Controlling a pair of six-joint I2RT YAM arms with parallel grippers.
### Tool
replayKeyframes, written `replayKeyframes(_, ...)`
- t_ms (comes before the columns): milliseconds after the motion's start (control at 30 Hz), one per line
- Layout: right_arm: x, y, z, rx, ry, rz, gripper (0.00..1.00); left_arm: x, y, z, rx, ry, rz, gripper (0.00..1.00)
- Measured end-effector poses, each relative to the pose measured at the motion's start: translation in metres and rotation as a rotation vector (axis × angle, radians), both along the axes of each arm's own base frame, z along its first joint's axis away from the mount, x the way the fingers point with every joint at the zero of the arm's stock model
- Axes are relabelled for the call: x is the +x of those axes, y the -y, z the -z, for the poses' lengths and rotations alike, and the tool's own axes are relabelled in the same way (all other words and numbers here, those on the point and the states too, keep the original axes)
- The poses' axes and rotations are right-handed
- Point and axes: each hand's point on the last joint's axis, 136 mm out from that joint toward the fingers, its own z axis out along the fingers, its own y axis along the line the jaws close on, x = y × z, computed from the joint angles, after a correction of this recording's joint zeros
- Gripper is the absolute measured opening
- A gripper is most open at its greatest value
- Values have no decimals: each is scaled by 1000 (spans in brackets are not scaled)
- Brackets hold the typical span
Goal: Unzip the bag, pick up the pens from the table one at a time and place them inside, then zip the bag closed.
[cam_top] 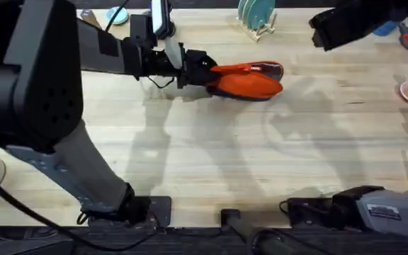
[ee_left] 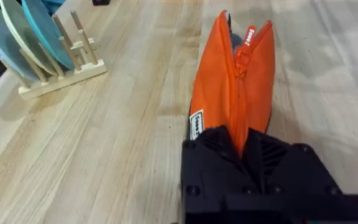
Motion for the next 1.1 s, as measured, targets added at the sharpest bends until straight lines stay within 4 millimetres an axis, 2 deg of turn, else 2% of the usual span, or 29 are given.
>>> replayKeyframes(167, 33, -9, 3, -98, 100, -207, 995, 0, 0, 0, 0, 0, 0, 41)
replayKeyframes(300, 43, -11, 14, -145, 90, -290, 996, 0, 0, 0, -1, 0, 1, 41)
replayKeyframes(433, 48, -14, 24, -161, 65, -327, 996, 0, 0, 0, -2, 0, 1, 41)
replayKeyframes(700, 55, -39, 42, -78, 16, -425, 996, 0, 0, 0, -3, 0, 2, 41)
replayKeyframes(833, 51, -55, 56, -29, -27, -548, 996, 0, 0, 0, -3, -1, 2, 41)
replayKeyframes(1100, 48, -73, 80, -18, -69, -764, 996, 0, 0, 0, -3, -1, 2, 41)
